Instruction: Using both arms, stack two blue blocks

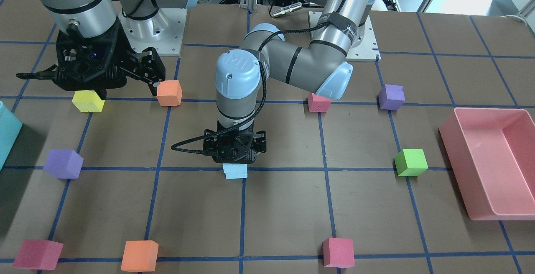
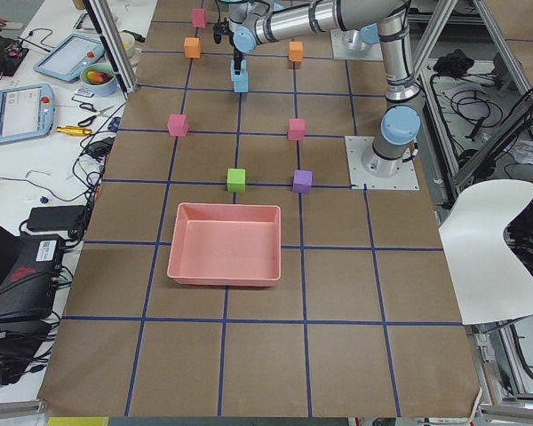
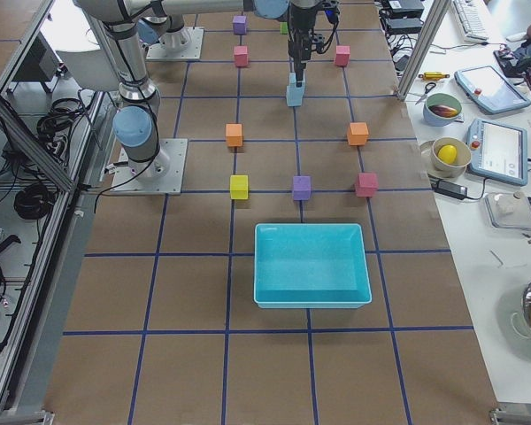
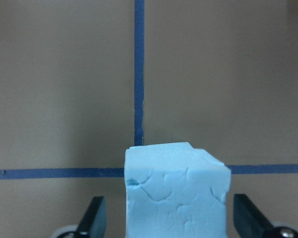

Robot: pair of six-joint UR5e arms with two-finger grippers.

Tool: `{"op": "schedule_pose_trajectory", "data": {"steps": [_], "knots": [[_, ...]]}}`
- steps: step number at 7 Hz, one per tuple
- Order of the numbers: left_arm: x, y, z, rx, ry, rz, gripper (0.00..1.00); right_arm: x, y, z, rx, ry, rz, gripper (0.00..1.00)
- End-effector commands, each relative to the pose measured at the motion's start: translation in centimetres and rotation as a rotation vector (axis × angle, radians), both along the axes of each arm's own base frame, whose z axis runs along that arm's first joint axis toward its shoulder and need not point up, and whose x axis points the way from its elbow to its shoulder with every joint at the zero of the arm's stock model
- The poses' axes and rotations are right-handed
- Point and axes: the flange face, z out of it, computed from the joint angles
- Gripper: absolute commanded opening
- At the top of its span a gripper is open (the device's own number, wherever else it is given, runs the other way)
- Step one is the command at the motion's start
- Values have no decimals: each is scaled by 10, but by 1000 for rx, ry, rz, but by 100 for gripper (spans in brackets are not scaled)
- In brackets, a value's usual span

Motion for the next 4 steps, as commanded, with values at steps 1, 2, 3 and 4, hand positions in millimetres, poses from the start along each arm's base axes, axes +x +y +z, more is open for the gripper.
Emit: {"op": "schedule_pose_trajectory", "data": {"steps": [1, 2, 3, 4], "knots": [[45, -16, 50, 19, -67, -91, 100, 0, -1, -1, 2, 0, 0, 100], [92, -28, 79, 12, -54, -98, 100, 1, 0, -1, 2, 0, 0, 100], [125, -31, 100, 22, 31, -45, 100, 1, 0, -1, 2, 0, 0, 100], [157, -16, 126, 74, 19, -62, 100, 1, 0, -1, 2, 0, 0, 100]]}}
